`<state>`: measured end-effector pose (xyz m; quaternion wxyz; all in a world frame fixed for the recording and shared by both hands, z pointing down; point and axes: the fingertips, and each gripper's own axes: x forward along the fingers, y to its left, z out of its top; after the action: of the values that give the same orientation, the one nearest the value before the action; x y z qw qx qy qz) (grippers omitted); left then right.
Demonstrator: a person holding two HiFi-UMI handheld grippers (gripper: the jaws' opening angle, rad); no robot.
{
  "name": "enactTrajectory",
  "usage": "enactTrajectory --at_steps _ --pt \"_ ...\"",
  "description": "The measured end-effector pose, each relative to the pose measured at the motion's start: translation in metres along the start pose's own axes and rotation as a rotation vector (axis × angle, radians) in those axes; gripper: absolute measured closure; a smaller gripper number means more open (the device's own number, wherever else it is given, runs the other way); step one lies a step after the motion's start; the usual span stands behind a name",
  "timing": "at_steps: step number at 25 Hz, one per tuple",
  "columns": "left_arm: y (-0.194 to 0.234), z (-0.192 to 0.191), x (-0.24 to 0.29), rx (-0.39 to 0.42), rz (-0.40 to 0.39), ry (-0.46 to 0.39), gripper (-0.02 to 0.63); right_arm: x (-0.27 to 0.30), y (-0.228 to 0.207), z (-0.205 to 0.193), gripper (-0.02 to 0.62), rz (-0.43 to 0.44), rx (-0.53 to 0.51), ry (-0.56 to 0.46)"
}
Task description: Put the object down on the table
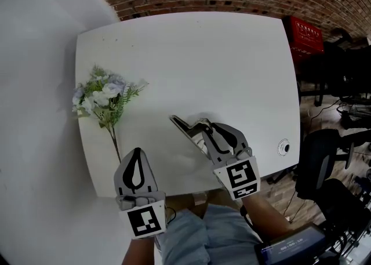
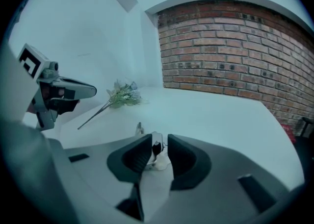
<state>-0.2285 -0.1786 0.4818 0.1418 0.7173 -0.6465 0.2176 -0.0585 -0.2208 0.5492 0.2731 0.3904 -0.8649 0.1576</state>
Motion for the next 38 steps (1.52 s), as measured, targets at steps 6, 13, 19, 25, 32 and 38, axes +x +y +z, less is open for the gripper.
enactTrajectory --at_steps 6,13,19,25,32,38 --pt "-0.006 0.014 -0.009 0.004 0.012 -0.04 0.597 -0.015 -0.006 0.014 0.489 -0.013 -0.005 -0.047" --pt "-0.017 0.066 -0.039 0.047 0.043 -0.178 0.597 -0.065 -0.006 0.072 0.508 -0.014 -0.03 -0.193" --pt "-0.03 0.133 -0.075 0.107 0.095 -0.336 0.597 -0.111 -0.005 0.125 0.566 -0.016 -0.09 -0.349" --pt "-0.039 0.177 -0.107 0.11 0.123 -0.447 0.597 -0.155 -0.002 0.166 0.589 -0.033 -0.133 -0.462" --pt "-0.047 0.202 -0.131 0.131 0.136 -0.507 0.597 -0.191 -0.002 0.188 0.591 -0.062 -0.17 -0.537" --pt "-0.043 0.203 -0.139 0.122 0.147 -0.519 0.597 -0.199 0.003 0.189 0.591 -0.057 -0.157 -0.547"
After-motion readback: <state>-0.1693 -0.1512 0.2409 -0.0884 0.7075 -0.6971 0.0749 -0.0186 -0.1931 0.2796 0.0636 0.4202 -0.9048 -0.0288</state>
